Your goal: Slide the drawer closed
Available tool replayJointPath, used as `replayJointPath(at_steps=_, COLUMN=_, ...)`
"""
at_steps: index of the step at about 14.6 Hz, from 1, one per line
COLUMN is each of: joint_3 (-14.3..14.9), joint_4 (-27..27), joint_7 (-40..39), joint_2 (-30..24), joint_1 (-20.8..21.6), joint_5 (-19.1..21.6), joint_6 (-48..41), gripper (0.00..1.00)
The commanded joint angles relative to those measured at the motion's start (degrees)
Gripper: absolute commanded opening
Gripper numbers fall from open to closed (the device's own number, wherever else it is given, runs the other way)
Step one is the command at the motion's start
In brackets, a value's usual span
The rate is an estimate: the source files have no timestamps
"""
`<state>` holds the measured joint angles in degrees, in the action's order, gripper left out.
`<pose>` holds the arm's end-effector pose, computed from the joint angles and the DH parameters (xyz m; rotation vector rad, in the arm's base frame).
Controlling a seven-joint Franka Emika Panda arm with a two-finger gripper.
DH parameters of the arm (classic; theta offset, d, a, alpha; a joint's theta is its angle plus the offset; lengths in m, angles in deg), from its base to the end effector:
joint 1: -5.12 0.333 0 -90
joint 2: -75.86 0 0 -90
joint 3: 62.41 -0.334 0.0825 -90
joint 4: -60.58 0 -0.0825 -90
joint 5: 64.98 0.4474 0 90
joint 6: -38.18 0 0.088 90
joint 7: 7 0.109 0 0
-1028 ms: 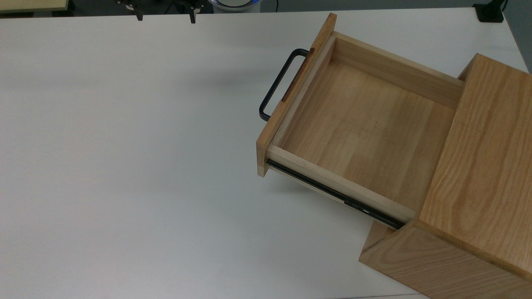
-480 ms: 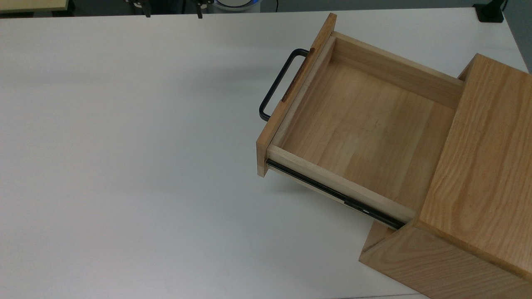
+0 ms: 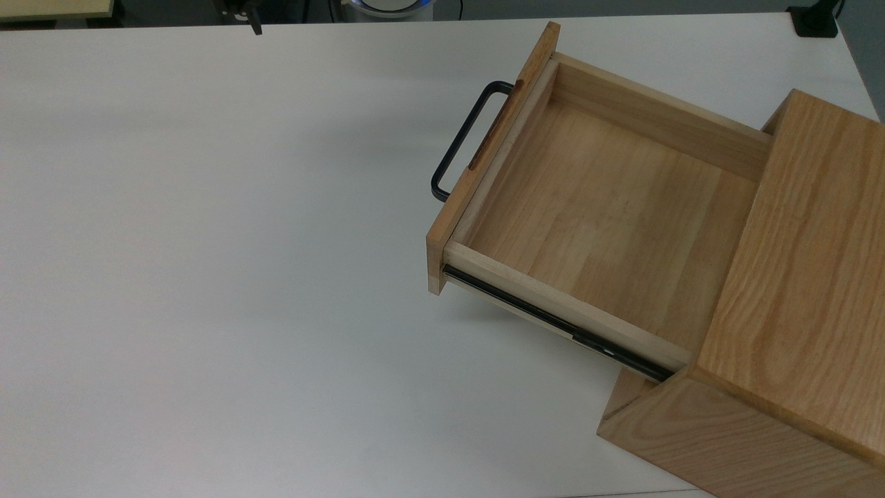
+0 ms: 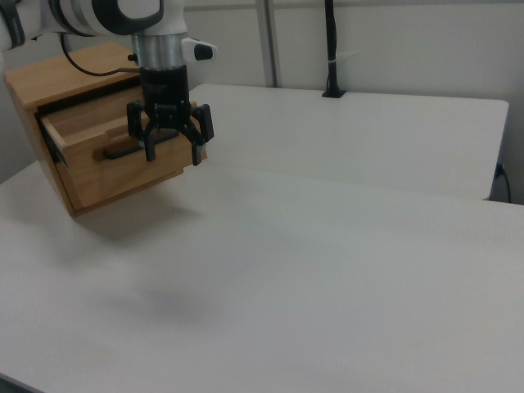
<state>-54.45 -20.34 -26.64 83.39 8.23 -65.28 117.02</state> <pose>0.6369 -0.0486 0.6265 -3.0924 -0.3999 0.2620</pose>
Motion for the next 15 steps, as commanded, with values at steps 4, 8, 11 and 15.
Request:
replayJointPath(at_steps=4, joint_3=-0.13, joint_4=-0.90, joint_7=-28.76, joint_2=-0.94, joint_1=0.32, joint_5=-2.51, joint_6=-0.44, gripper=0.67)
replayJointPath(at_steps=8, joint_3=-1.62, joint_4=-0.90, joint_7=-31.16, joint_2=0.02, joint_1=1.55, joint_5=-2.60, joint_6=1.22, gripper=0.12)
replayJointPath(at_steps=11, joint_3=-2.77, joint_4=-1.07, joint_7=-30.55, joint_2=1.07, joint_1=3.04, joint_5=-2.69, joint_6=4.47, gripper=0.06)
replayJointPath(at_steps=15, joint_3=-2.07, joint_4=-0.90, joint_7=-28.80, joint_2=3.97, joint_1=7.34, joint_5=-2.34, joint_6=10.88, gripper=0.03)
